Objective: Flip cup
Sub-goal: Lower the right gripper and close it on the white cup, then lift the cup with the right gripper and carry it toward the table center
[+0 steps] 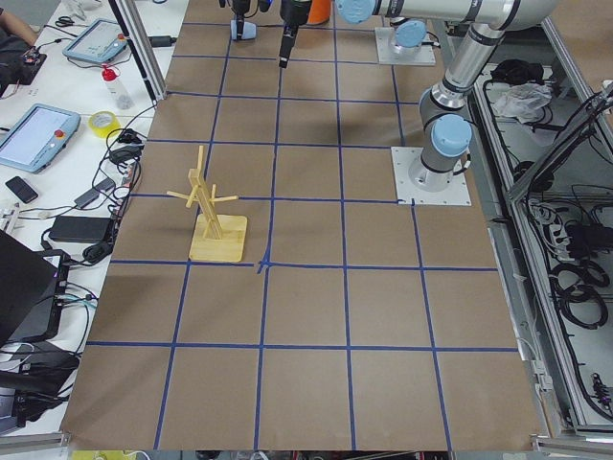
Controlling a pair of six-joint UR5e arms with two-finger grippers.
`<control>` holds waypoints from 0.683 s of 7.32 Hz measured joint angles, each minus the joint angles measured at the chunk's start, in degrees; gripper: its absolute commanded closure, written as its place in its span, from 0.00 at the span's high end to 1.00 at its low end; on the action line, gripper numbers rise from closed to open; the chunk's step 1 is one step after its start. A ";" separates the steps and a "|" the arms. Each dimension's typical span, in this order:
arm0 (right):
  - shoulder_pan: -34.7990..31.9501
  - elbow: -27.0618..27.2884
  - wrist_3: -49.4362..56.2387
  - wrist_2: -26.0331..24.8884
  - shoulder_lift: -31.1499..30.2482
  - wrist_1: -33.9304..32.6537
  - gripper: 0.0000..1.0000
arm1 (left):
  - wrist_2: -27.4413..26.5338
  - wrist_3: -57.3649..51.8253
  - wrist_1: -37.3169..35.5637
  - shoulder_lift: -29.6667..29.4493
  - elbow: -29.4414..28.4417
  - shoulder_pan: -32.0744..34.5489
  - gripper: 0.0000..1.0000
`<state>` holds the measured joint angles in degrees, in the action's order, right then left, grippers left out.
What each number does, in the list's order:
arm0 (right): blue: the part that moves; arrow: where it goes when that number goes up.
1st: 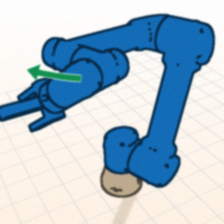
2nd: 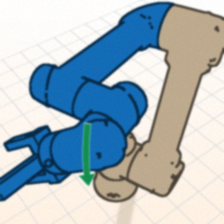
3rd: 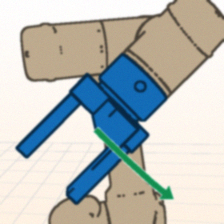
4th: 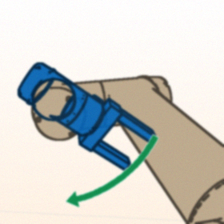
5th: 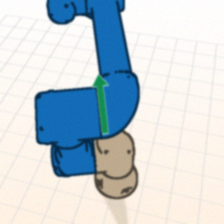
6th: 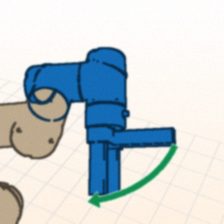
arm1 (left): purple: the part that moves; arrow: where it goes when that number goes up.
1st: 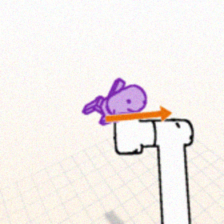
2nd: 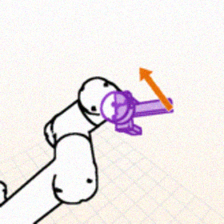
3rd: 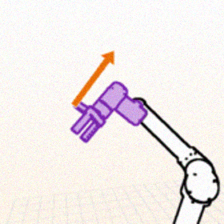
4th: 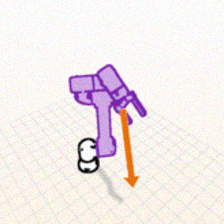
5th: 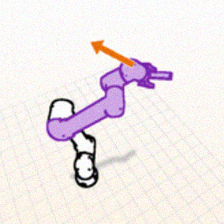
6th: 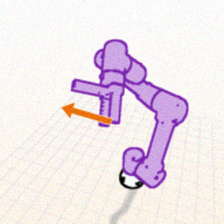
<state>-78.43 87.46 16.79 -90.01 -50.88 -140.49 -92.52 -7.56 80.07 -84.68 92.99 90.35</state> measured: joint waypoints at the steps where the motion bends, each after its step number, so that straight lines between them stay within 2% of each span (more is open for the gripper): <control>1: 0.03 0.02 0.01 -0.11 0.29 -0.12 0.80 | -0.02 0.00 0.00 0.02 0.00 0.00 1.00; 3: 0.03 -0.06 0.02 -0.11 0.25 -0.12 0.47 | 0.01 0.00 0.00 0.04 0.00 0.05 1.00; 4: 0.03 -0.06 -0.02 0.06 0.15 -0.08 0.35 | -0.01 0.00 0.00 0.04 0.00 0.07 1.00; 5: 0.01 0.01 0.00 0.17 0.06 -0.06 0.34 | -0.02 0.00 0.00 0.04 0.00 0.07 1.00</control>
<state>-78.42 87.47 16.79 -89.83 -50.81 -140.55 -92.54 -7.56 80.07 -84.64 92.99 90.42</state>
